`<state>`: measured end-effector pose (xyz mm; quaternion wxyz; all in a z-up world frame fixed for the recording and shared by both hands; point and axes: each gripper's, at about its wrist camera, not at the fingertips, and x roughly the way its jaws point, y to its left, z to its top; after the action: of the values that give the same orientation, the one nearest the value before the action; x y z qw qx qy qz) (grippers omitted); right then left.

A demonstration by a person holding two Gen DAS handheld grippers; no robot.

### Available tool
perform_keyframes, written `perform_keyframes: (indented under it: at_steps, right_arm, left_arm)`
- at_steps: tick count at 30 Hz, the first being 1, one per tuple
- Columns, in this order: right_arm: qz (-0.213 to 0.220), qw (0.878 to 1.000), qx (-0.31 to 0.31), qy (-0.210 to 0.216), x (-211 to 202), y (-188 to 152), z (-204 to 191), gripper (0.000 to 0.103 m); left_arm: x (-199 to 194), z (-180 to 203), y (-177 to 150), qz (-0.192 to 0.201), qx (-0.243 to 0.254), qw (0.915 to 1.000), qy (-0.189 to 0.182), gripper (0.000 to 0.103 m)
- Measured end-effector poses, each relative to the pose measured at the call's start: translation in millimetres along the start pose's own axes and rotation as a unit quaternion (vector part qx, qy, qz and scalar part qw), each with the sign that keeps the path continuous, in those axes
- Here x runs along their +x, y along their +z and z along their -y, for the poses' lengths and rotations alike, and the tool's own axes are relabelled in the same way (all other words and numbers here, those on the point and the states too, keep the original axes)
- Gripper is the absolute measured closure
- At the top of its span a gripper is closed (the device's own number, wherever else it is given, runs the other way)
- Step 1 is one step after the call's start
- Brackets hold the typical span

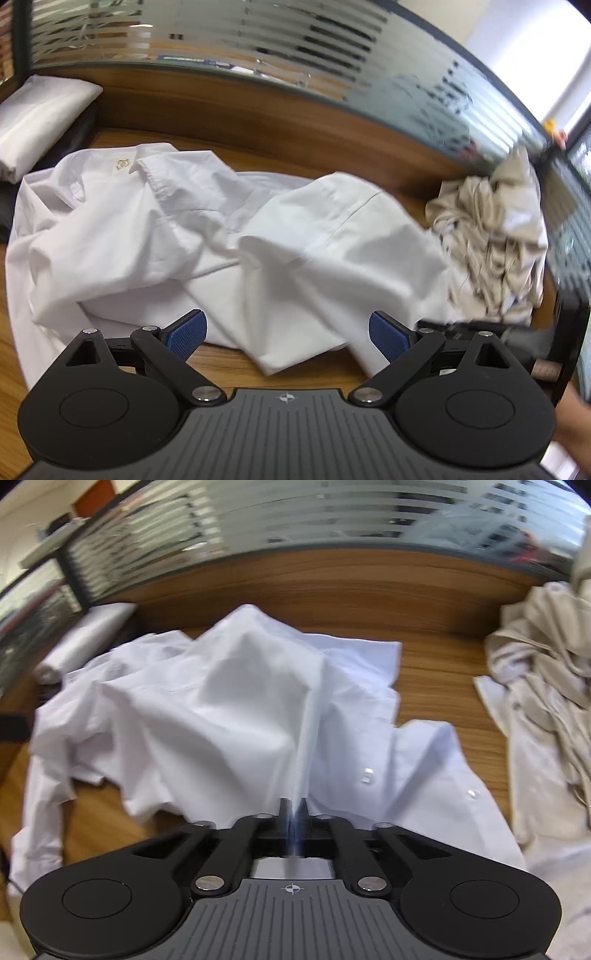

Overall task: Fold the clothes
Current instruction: 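Open both grippers and release the white shirt onto the desk, then grasp the shirt with both grippers and lift it off the desk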

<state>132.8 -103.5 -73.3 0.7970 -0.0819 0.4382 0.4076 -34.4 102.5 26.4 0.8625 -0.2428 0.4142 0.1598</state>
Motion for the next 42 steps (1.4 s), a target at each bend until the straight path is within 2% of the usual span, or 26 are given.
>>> perform_keyframes:
  at_steps: [3,6,9,15,19,20,21,22,24,27,30,32,34,35,36,42]
  right_arm:
    - [0.013,0.998,-0.028,0.049,-13,1,-13,0.1]
    - [0.022,0.992,-0.06,0.105,-25,0,-30,0.1]
    - [0.021,0.982,-0.108,0.153,-34,-3,-53,0.1]
    - [0.009,0.953,-0.191,0.233,-44,-8,-88,0.1]
    - [-0.002,0.928,-0.231,0.292,-51,-13,-109,0.1]
    - [-0.006,0.921,-0.24,0.307,-53,-15,-114,0.1]
    - [-0.011,0.913,-0.25,0.321,-55,-16,-119,0.1]
    - [-0.017,0.906,-0.262,0.332,-56,-18,-124,0.1]
    - [-0.03,0.891,-0.285,0.351,-58,-20,-132,0.1]
    - [-0.059,0.874,-0.309,0.37,-56,-15,-134,0.099]
    - [-0.086,0.857,-0.312,0.401,-54,4,-122,0.096]
    - [-0.097,0.85,-0.306,0.417,-52,23,-110,0.089]
    - [-0.095,0.852,-0.306,0.415,-51,40,-100,0.082]
    - [-0.091,0.855,-0.308,0.408,-50,47,-96,0.073]
    - [-0.083,0.86,-0.31,0.397,-47,54,-92,0.061]
    - [-0.035,0.903,-0.291,0.314,-12,91,-82,0.04]
  left_arm:
    - [-1,20,-1,0.011,-0.031,0.9994,-0.012,0.006]
    - [3,36,-2,0.0,-0.054,0.9983,-0.023,0.006]
    - [9,46,-8,-0.019,-0.059,0.9979,-0.015,0.006]
    - [23,46,-23,-0.058,-0.08,0.995,-0.012,0.006]
    - [33,40,-34,-0.094,-0.087,0.9917,-0.004,0.007]
    - [35,36,-39,-0.105,-0.089,0.9904,-0.003,0.013]
    - [37,32,-44,-0.117,-0.096,0.9885,-0.002,0.031]
    - [38,26,-50,-0.127,-0.11,0.9858,0.001,0.041]
    - [33,11,-63,-0.125,-0.139,0.9823,0.006,0.084]
    - [18,-8,-80,-0.102,-0.171,0.9798,0.022,0.094]
    - [1,-21,-95,-0.08,-0.185,0.9775,0.062,0.095]
    - [-7,-26,-104,-0.069,-0.202,0.9737,0.079,0.095]
    - [-14,-31,-112,-0.059,-0.218,0.9692,0.099,0.095]
    - [-17,-32,-115,-0.055,-0.223,0.9671,0.109,0.095]
    - [-20,-32,-117,-0.051,-0.227,0.9653,0.119,0.095]
    - [-30,-33,-123,-0.035,-0.252,0.9545,0.156,0.095]
